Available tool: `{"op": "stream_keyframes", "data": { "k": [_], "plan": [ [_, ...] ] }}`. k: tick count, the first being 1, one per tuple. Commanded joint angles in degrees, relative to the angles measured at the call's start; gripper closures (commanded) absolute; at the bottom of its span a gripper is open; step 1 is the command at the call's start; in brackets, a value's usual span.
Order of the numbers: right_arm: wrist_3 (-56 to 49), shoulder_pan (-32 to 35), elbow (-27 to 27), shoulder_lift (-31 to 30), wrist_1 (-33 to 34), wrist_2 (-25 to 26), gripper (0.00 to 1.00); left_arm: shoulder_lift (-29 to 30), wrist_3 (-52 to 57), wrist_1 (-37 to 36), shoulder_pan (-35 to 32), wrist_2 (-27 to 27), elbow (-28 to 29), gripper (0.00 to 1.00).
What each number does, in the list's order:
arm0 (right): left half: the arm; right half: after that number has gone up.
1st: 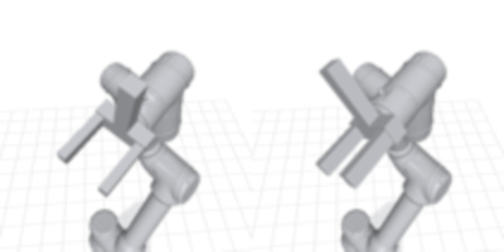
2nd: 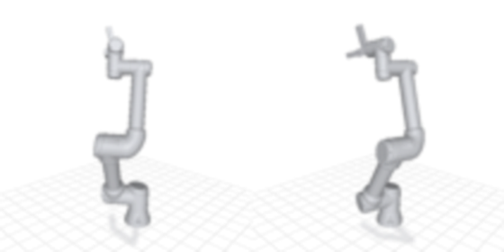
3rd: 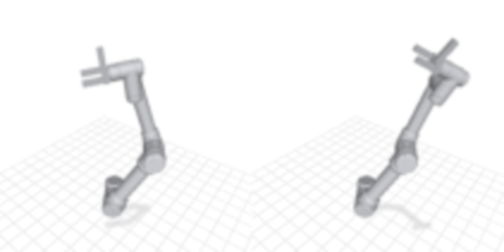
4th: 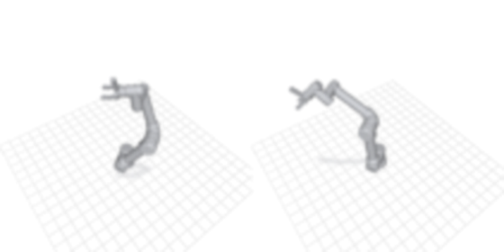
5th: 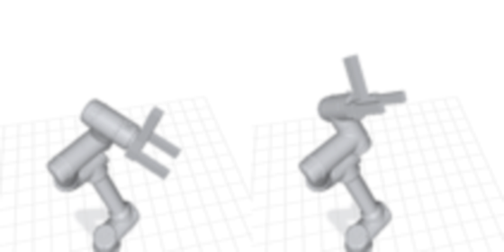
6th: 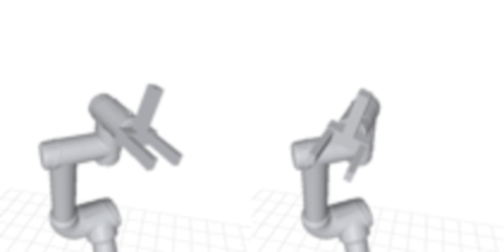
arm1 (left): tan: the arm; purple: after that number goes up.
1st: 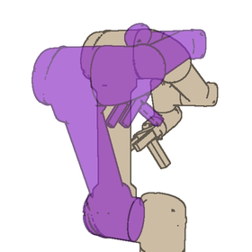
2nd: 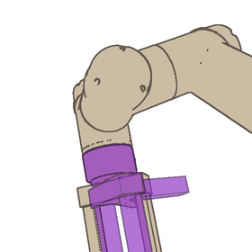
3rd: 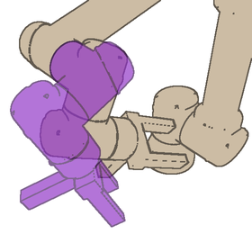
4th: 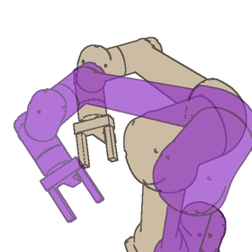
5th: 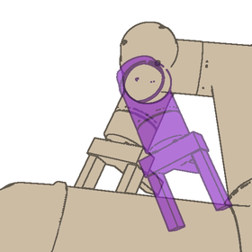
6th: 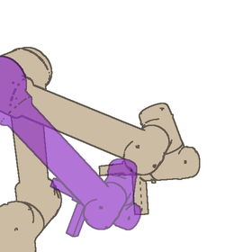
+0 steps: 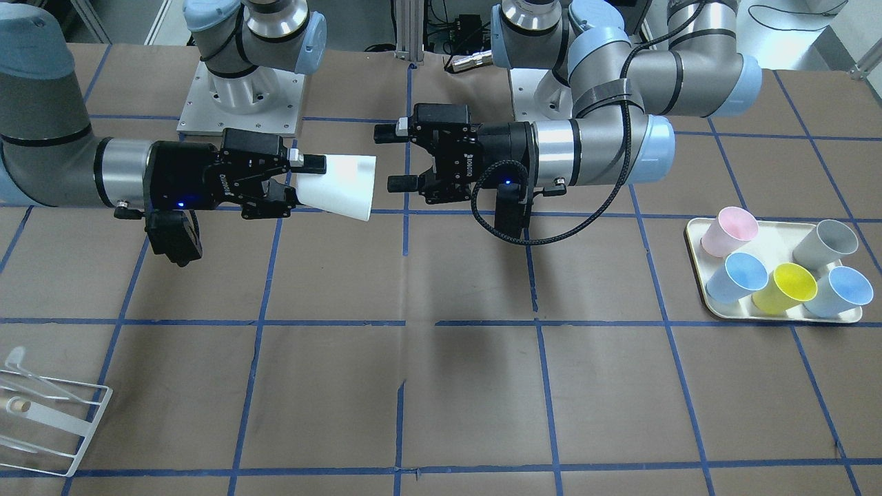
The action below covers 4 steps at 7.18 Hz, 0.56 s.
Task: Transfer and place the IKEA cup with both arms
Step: 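Bring the white cup toward the left gripper and close it on the rim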
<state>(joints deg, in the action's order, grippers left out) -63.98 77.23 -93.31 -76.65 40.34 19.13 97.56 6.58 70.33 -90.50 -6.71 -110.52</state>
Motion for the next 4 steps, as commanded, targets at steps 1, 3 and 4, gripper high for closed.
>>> {"op": "stream_keyframes", "data": {
  "k": [1,3,4],
  "plan": [
    [0.08,0.82,-0.11,0.62,-0.35,-0.05,0.89,0.43,-1.73,-0.37,-0.38,0.2,0.74,0.0],
    [0.08,1.87,-0.11,0.54,-1.23,-0.05,0.88,0.61,-2.45,-0.37,-0.29,-0.23,2.06,0.01],
    [0.08,2.57,-0.03,0.45,-1.32,-0.05,0.88,1.13,-2.37,-0.63,-0.38,-0.5,2.15,0.13]
  ]
}}
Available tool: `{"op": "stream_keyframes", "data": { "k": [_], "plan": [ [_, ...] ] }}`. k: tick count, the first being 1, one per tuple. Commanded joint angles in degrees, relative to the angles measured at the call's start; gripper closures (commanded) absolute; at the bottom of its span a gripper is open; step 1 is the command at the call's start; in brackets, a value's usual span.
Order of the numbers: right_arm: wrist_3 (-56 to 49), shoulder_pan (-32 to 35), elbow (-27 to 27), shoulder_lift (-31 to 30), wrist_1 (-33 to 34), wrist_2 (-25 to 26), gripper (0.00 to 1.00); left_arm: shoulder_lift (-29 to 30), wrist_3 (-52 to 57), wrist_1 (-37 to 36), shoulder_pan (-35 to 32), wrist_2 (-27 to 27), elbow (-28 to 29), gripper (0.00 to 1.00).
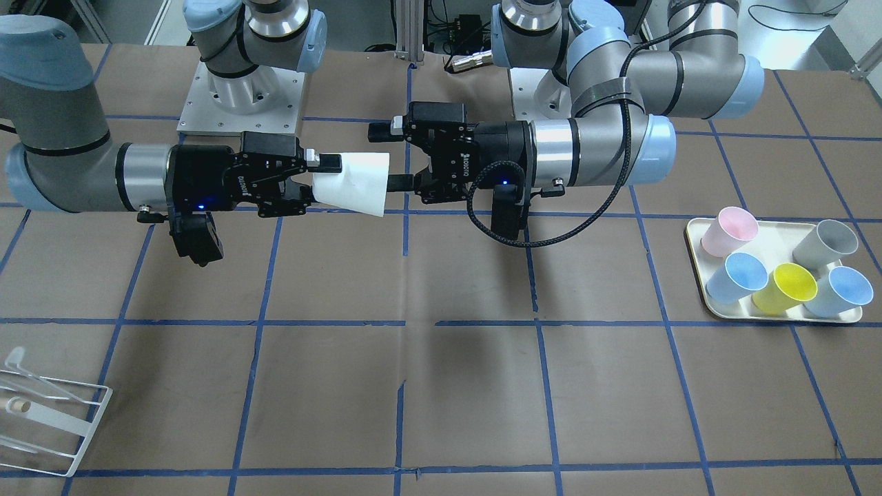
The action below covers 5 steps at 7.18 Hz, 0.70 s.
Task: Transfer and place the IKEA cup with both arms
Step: 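Bring the white cup toward the left gripper and close it on the rim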
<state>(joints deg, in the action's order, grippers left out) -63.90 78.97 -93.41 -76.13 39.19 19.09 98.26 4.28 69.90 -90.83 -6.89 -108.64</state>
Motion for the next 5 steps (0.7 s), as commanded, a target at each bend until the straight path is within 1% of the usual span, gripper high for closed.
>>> {"op": "stream_keyframes", "data": {
  "k": [1,2,3,5],
  "plan": [
    [0.0,1.53,0.07,-0.24,-0.51,-0.02,0.88,0.79,-0.23,-1.94,-0.14,-0.49,0.18,0.4],
    [0.0,2.06,0.16,-0.07,-0.6,-0.02,0.87,1.06,-0.15,-2.13,-0.22,-0.49,0.18,0.44],
    [0.09,2.06,0.16,-0.16,-0.6,-0.02,0.87,1.06,-0.15,-2.14,-0.22,-0.49,0.18,0.53],
    [0.09,2.06,0.51,-0.16,-0.86,-0.02,0.84,0.97,-1.54,-2.14,-0.14,-0.41,0.01,0.65]
  ]
}}
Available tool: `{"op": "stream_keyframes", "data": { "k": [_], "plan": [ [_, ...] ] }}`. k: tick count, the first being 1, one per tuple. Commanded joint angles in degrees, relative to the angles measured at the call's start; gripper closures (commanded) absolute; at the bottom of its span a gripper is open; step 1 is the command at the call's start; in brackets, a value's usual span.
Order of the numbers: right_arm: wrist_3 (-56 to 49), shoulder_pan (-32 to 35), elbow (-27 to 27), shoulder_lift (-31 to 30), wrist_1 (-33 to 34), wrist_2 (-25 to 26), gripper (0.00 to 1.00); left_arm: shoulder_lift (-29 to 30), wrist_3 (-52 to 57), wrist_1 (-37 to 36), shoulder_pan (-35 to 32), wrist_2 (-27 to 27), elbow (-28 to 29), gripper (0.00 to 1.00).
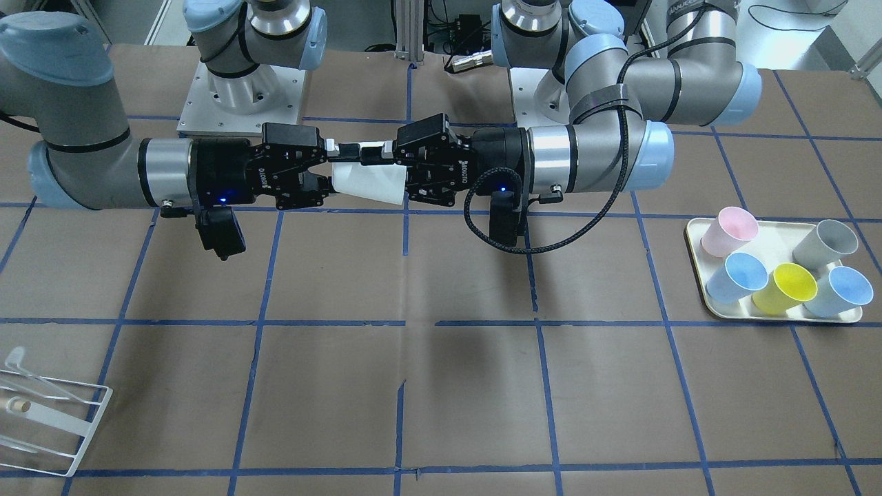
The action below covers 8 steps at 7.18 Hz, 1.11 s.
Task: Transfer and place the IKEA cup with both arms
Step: 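Bring the white cup toward the left gripper and close it on the rim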
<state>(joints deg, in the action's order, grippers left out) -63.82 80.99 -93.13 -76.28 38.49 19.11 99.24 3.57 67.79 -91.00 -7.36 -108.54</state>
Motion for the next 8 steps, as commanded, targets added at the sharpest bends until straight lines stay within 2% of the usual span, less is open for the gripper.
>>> {"op": "stream_keyframes", "data": {
  "k": [1,2,3,5,6,7,8],
  "plan": [
    [0.71,0.04,0.32,-0.19,-0.17,-0.04,0.66,-0.27,-1.8,-0.03,0.03,0.15,-0.01,0.7],
    [2.46,-0.04,0.32,-0.27,-0.17,-0.04,0.25,-0.62,-1.9,-0.12,0.21,0.15,-0.27,0.7],
    [3.69,-0.05,0.32,-0.19,-0.17,0.05,0.0,-0.71,-1.9,-0.12,0.21,0.15,-0.36,0.73],
    [4.49,-0.13,0.32,-0.1,-0.26,0.14,0.0,-0.62,-2.07,-1.7,0.3,0.07,-0.45,0.78],
    [5.89,-0.13,0.41,-0.36,-0.26,0.14,0.0,-0.71,-2.07,-1.7,0.38,0.07,-0.45,0.85],
    [6.25,-0.13,0.41,-0.36,-0.35,0.22,0.0,-0.97,-3.47,-1.79,0.38,0.07,-0.36,1.0],
    [6.43,-0.48,0.93,-0.28,-0.61,0.66,0.0,-0.89,-4.35,-1.79,0.38,0.07,-0.19,1.0]
  ]
}}
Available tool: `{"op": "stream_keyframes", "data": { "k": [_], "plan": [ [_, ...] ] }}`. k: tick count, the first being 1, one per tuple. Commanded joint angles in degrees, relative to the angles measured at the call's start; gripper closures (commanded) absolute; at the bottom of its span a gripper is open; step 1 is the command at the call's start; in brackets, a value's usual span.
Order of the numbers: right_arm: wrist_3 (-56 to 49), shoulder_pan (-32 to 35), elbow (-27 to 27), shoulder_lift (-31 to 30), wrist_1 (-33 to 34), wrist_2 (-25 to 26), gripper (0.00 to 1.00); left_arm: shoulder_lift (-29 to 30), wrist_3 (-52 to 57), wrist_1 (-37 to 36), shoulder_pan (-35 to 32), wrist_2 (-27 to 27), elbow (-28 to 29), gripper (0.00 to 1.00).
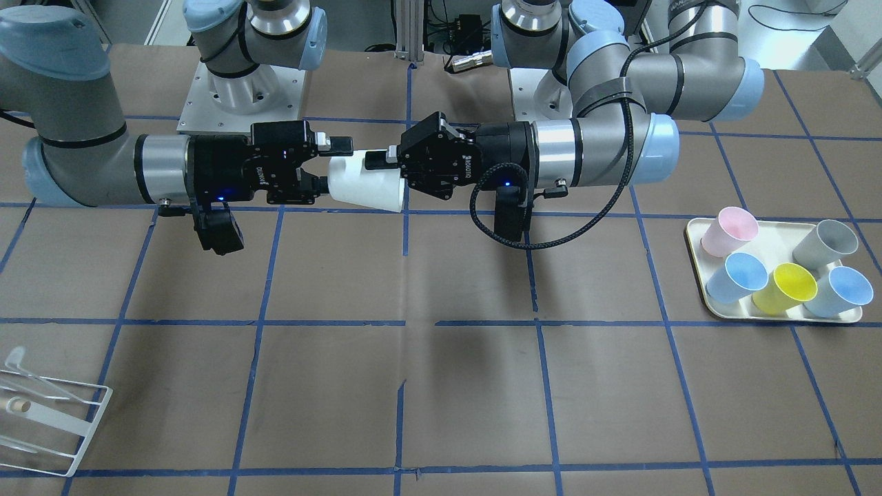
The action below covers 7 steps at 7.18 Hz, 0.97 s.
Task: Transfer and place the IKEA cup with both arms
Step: 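Open the right gripper and withdraw it from the cup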
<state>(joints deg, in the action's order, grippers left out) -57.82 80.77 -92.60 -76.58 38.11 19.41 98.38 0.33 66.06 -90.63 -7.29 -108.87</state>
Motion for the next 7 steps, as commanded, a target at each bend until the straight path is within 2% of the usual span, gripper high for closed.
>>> {"op": "stream_keyframes", "data": {
  "k": [1,3,4,5,7],
  "plan": [
    [3.73,-0.95,2.57,0.11,-0.23,2.02,0.0,-0.2,-1.3,-0.05,0.02,0.0,0.41,1.0],
    [6.92,-4.8,6.62,0.2,-0.23,7.28,0.0,-0.99,-1.56,0.03,0.28,-1.14,0.68,1.0],
    [7.62,-9.35,7.07,0.2,-0.06,14.18,0.0,-1.43,-4.95,-1.27,0.45,-6.89,1.2,1.0],
    [10.59,-13.14,7.6,0.11,-0.05,18.69,0.0,-2.05,-8.38,-2.68,0.46,-12.43,3.04,1.0],
    [18.3,-14.67,11.45,0.11,2.13,24.69,0.0,-3.28,-12.43,-0.77,0.37,-23.95,8.91,1.0]
  ]
}}
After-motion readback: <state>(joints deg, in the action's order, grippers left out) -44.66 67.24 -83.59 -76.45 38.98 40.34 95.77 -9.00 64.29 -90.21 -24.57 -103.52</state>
